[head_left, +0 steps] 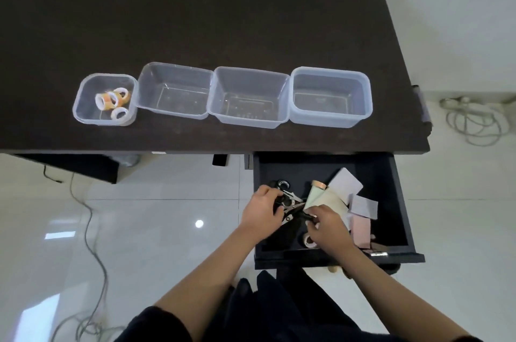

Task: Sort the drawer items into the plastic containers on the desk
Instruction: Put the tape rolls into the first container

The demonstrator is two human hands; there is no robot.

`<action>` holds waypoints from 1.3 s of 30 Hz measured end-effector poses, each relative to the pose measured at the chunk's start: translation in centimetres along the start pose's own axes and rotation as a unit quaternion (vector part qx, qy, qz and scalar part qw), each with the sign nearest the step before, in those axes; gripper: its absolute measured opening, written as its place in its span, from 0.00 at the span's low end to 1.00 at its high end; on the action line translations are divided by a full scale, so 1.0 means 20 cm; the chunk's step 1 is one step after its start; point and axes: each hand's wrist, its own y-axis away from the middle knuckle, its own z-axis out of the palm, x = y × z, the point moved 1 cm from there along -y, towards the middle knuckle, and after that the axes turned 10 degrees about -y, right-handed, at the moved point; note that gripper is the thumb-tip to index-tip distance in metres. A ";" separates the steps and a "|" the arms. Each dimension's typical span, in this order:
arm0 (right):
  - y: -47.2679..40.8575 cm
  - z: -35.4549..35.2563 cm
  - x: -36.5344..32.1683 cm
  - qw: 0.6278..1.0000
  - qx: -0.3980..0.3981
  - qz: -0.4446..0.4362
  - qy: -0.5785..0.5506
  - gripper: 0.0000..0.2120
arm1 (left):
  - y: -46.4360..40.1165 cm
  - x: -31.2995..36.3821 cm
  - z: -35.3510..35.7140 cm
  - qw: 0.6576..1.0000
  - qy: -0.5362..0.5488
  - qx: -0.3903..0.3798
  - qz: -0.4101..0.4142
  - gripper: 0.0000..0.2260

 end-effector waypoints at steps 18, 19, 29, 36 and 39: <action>-0.14 0.02 0.31 0.948 -0.208 -0.145 0.195 0.14 | -0.37 0.05 0.24 0.981 -0.071 -0.149 -0.106 0.11; -0.14 0.02 0.31 0.952 -0.197 -0.148 0.182 0.14 | -0.35 0.05 0.24 0.979 -0.065 -0.153 -0.114 0.11; -0.18 -0.11 0.26 0.995 -0.033 -0.071 -0.060 0.06 | -0.26 0.04 0.26 0.952 0.045 -0.205 -0.221 0.12; -0.34 -0.15 0.22 0.995 0.050 -0.077 -0.026 0.04 | -0.12 0.06 0.33 0.923 0.166 -0.237 -0.253 0.19; -0.39 -0.14 0.19 0.997 0.027 -0.067 0.000 0.06 | -0.08 0.04 0.33 0.930 0.211 -0.206 -0.220 0.26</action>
